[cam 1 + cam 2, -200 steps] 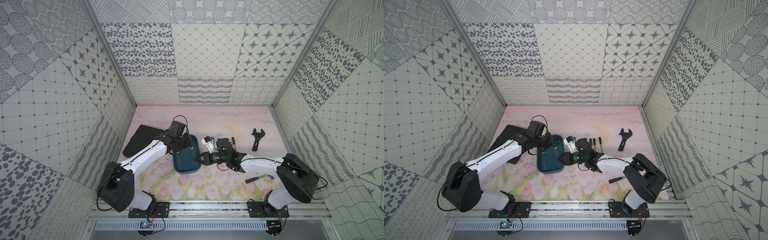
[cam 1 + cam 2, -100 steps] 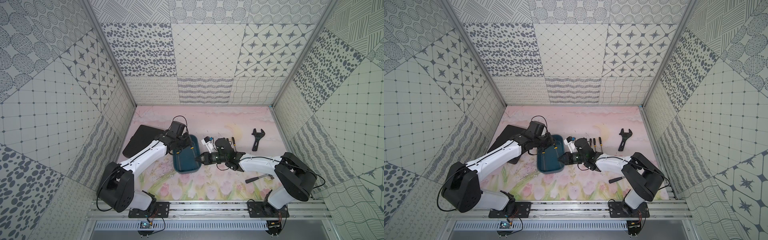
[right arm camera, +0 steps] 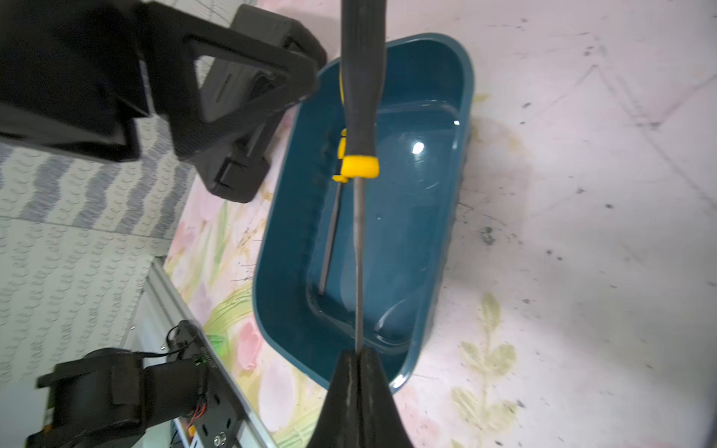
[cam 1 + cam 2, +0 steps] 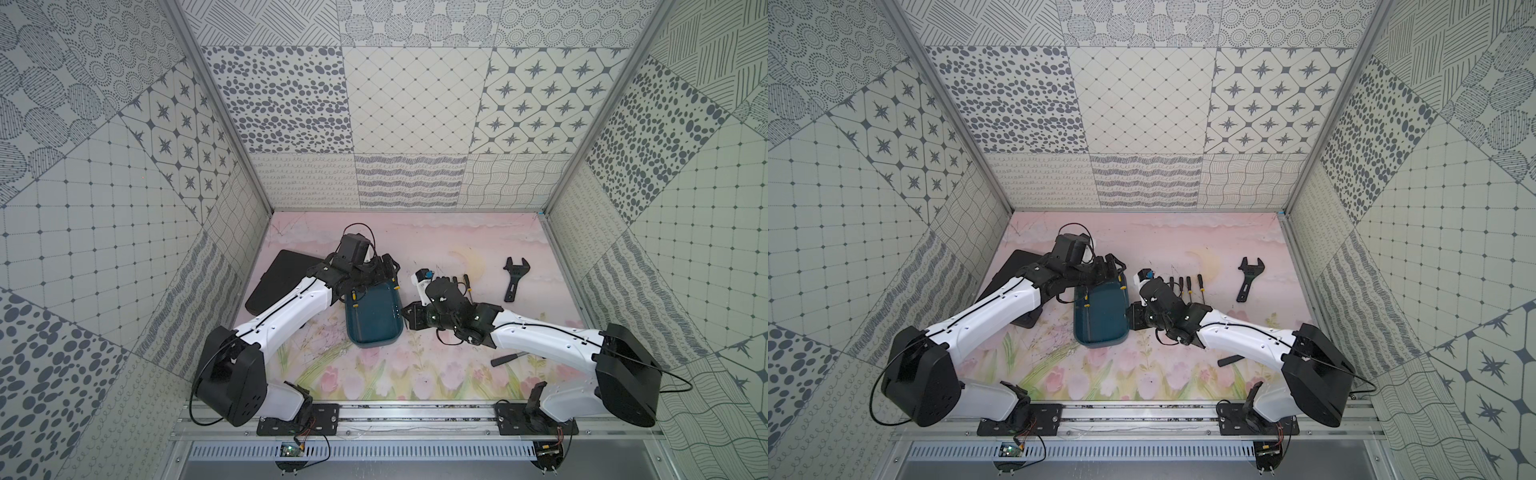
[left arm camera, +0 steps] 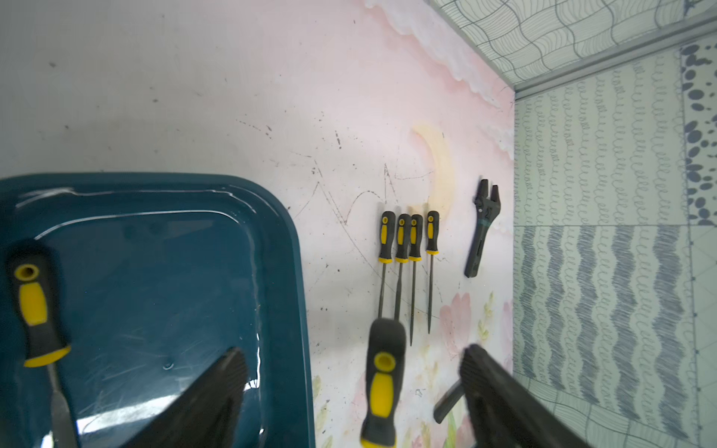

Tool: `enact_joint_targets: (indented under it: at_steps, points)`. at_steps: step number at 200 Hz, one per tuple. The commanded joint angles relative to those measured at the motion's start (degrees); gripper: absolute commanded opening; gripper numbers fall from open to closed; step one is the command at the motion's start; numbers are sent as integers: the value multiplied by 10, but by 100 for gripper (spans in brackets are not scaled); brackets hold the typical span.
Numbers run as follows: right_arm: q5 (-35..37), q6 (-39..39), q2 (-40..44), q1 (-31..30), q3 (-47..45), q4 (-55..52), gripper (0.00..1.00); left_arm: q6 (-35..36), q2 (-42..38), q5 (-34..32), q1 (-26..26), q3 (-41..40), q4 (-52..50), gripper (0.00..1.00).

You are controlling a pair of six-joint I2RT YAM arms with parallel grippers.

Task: Take the file tool out of the storage box
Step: Place the file tool at the center of the board.

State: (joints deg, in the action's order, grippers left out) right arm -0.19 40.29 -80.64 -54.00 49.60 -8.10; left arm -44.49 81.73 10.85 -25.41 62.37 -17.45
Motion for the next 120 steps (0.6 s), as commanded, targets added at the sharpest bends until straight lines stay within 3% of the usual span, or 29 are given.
enact_joint_targets:
  at_steps: [1, 54, 120]
  points:
    - [131, 12, 15, -1, 14, -79, 0, 80, -31, 27, 2, 10, -10, 99]
    - [221, 32, -20, 0, 42, -158, 0, 125, -115, 37, 2, -29, -51, 99]
    - [229, 53, -97, 14, 63, -159, 0, 107, -197, 29, 2, -76, -112, 99]
